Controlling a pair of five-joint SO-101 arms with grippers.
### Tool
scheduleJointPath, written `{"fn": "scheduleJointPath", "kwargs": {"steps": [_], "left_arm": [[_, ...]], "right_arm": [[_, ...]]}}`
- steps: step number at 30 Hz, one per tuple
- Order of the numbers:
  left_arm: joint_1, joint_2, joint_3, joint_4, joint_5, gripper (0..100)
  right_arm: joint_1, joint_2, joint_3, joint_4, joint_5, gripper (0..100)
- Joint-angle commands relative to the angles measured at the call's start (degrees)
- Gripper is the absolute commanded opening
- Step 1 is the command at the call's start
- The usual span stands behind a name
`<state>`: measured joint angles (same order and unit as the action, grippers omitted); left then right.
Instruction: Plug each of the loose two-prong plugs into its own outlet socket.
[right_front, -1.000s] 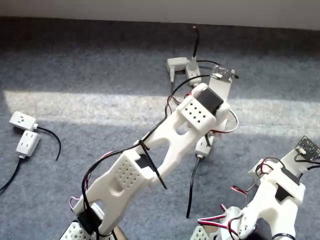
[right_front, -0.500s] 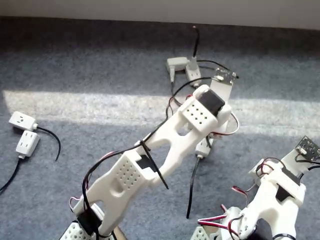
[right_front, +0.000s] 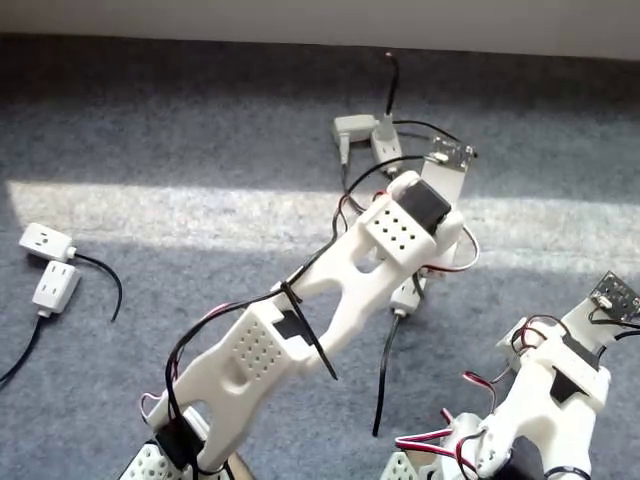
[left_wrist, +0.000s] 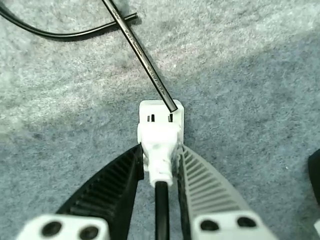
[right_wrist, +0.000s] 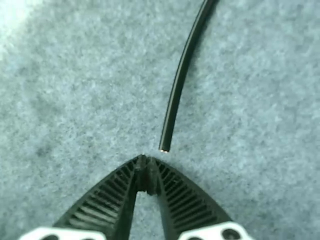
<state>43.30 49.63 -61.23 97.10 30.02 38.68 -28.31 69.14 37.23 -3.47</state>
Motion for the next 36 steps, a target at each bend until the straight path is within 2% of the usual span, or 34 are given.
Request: {"fn": "scheduleJointPath", "kwargs": {"steps": [1, 17, 26, 36], "left_arm": [[1.80, -0.84, -0.13, 0.44, 0.62, 1], [1.45, 2.33, -0.48, 0.26, 0.62, 1], [-1.80, 2.15, -0.66, 0.09, 0.62, 1], [-2.51, 2.68, -1.45, 2.81, -1.32, 1]], "right_arm": [[0.66, -1.71, -0.22, -0.92, 0.26, 0.7], [0.66, -1.71, -0.22, -0.92, 0.26, 0.7], [0.66, -1.71, -0.22, -0.92, 0.26, 0.7], [0.66, -1.71, -0.22, -0.92, 0.26, 0.7]]}}
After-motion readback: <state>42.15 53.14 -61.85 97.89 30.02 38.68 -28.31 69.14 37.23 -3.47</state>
